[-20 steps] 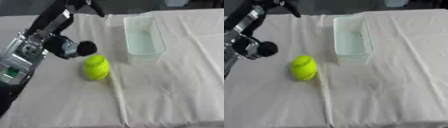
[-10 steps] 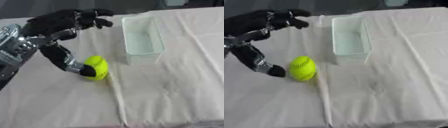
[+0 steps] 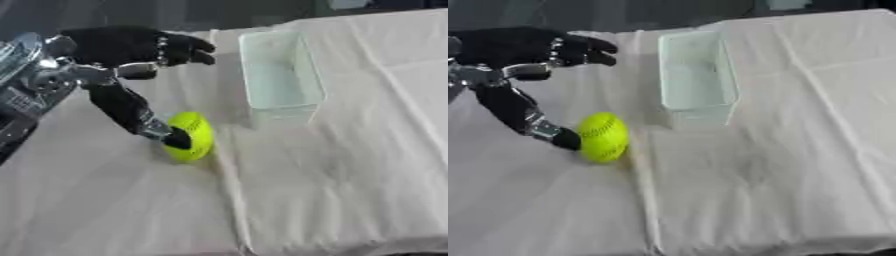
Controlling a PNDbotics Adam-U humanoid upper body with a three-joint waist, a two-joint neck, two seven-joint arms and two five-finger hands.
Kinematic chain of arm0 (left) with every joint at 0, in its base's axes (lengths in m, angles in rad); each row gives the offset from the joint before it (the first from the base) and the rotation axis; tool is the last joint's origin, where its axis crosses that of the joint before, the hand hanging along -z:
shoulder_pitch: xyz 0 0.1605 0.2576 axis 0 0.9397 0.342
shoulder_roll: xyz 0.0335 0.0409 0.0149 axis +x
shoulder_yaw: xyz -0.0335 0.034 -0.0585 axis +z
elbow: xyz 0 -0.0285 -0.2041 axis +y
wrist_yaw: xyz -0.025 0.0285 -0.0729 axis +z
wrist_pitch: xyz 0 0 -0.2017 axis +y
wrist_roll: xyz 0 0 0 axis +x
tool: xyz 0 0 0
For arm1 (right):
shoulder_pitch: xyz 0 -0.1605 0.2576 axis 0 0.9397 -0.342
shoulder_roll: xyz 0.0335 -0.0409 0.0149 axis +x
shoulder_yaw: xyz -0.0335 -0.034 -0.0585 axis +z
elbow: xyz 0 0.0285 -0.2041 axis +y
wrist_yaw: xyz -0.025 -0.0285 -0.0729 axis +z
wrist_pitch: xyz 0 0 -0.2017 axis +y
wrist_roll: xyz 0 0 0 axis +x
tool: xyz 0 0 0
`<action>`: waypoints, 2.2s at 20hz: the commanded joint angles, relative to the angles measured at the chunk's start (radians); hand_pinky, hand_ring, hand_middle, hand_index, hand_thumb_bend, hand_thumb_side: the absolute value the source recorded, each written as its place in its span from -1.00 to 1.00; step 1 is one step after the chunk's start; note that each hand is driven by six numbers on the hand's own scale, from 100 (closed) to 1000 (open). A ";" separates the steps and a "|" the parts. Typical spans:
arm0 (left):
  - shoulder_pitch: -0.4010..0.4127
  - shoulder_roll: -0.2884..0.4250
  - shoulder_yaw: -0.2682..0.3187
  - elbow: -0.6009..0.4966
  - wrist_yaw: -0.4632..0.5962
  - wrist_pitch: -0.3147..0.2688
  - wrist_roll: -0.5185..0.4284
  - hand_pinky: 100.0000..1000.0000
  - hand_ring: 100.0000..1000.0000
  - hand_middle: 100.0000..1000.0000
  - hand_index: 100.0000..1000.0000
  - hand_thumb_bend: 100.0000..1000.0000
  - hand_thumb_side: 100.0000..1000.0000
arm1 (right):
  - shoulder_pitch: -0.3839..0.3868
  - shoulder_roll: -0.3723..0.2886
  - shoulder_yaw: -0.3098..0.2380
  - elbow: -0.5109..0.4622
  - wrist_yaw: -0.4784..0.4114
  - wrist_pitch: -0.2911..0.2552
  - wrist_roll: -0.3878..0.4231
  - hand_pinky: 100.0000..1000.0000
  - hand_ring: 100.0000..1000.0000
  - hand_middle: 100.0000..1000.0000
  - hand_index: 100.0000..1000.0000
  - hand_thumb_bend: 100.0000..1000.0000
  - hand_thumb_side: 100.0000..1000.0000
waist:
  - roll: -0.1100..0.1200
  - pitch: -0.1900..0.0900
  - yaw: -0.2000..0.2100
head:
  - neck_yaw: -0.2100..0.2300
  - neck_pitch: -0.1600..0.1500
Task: Pick up objects on the table and place them in the box.
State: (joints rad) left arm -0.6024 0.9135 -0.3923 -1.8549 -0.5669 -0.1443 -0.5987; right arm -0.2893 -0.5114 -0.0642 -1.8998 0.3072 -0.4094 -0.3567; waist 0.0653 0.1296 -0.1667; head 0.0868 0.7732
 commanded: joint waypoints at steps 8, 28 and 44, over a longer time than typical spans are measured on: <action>-0.073 -0.029 -0.051 0.131 -0.064 -0.007 -0.257 0.75 0.98 1.00 1.00 0.61 1.00 | -0.024 -0.031 -0.002 -0.006 -0.007 -0.002 0.005 0.09 0.33 0.44 0.81 -1.00 1.00 | 0.014 -0.008 -0.014 | -0.016 -0.003; -0.119 -0.064 -0.070 0.193 0.120 0.060 -0.308 0.36 0.64 1.00 1.00 0.63 0.93 | -0.031 -0.040 0.004 0.003 -0.011 -0.005 0.013 0.09 0.33 0.43 0.80 -1.00 1.00 | 0.021 -0.011 -0.022 | -0.047 -0.003; -0.130 -0.104 -0.133 0.285 0.042 0.012 -0.308 0.64 0.87 1.00 1.00 0.73 0.96 | -0.038 -0.039 0.001 0.008 -0.012 -0.005 0.012 0.09 0.33 0.43 0.80 -1.00 1.00 | 0.029 -0.009 -0.032 | -0.071 -0.003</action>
State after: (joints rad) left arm -0.7203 0.7908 -0.5280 -1.5638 -0.5062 -0.1237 -0.9067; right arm -0.3141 -0.5281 -0.0556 -1.8820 0.2995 -0.4136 -0.3436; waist 0.0992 0.1315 -0.1978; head 0.0257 0.7734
